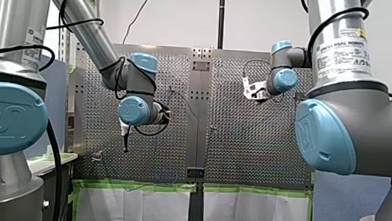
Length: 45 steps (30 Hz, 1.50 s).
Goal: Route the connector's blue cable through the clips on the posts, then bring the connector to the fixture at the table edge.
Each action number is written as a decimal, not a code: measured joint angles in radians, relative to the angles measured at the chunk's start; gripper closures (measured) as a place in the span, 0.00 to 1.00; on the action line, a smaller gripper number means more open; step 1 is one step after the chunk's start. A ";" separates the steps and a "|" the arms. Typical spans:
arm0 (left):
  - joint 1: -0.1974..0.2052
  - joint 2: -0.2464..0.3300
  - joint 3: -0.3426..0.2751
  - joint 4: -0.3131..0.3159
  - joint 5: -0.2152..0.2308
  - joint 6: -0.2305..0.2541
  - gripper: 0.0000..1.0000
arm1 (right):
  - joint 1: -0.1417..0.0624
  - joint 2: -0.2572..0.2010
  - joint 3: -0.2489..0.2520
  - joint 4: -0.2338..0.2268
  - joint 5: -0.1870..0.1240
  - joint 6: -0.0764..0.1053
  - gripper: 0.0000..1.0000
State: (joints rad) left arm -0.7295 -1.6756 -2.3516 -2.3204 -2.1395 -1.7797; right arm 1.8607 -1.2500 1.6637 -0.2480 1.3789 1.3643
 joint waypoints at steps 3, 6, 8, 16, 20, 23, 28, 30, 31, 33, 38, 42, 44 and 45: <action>0.006 0.000 0.001 -0.016 -0.002 -0.015 0.00 | 0.025 0.000 0.000 -0.016 0.025 0.018 0.02; 0.014 0.000 0.001 -0.031 -0.011 -0.029 0.00 | 0.049 0.000 0.001 -0.032 0.049 0.040 0.02; 0.019 0.000 0.001 -0.039 -0.017 -0.038 0.00 | 0.065 0.000 0.006 -0.044 0.065 0.055 0.02; 0.040 0.000 0.001 -0.077 -0.063 -0.051 0.00 | 0.130 0.000 0.062 -0.100 0.130 0.066 0.02; 0.053 0.000 0.000 -0.099 -0.092 -0.052 0.00 | 0.172 0.000 0.104 -0.142 0.172 0.063 0.02; 0.065 0.000 -0.001 -0.110 -0.100 -0.053 0.00 | 0.204 0.000 0.135 -0.173 0.204 0.064 0.02; 0.076 0.000 -0.001 -0.121 -0.105 -0.052 0.00 | 0.253 0.001 0.178 -0.210 0.253 0.067 0.02; 0.081 0.001 -0.001 -0.124 -0.106 -0.052 0.00 | 0.273 0.002 0.189 -0.225 0.273 0.073 0.02; 0.082 0.001 -0.002 -0.125 -0.106 -0.052 0.00 | 0.281 0.002 0.192 -0.230 0.281 0.076 0.02; 0.087 0.000 -0.005 -0.123 -0.107 -0.053 0.00 | 0.300 0.002 0.196 -0.237 0.300 0.085 0.02; 0.098 0.000 -0.019 -0.105 -0.104 -0.057 0.00 | 0.338 0.003 0.207 -0.240 0.338 0.097 0.02; 0.107 0.000 -0.025 -0.096 -0.096 -0.065 0.00 | 0.373 0.003 0.232 -0.253 0.373 0.101 0.02; 0.113 0.000 -0.026 -0.095 -0.096 -0.066 0.00 | 0.391 0.003 0.243 -0.258 0.391 0.101 0.02; 0.116 0.000 -0.026 -0.092 -0.096 -0.065 0.00 | 0.398 0.003 0.247 -0.258 0.398 0.101 0.02</action>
State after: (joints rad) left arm -0.6131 -1.6756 -2.3774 -2.4122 -2.2360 -1.8452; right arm 2.2586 -1.2466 1.9103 -0.5056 1.7769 1.4656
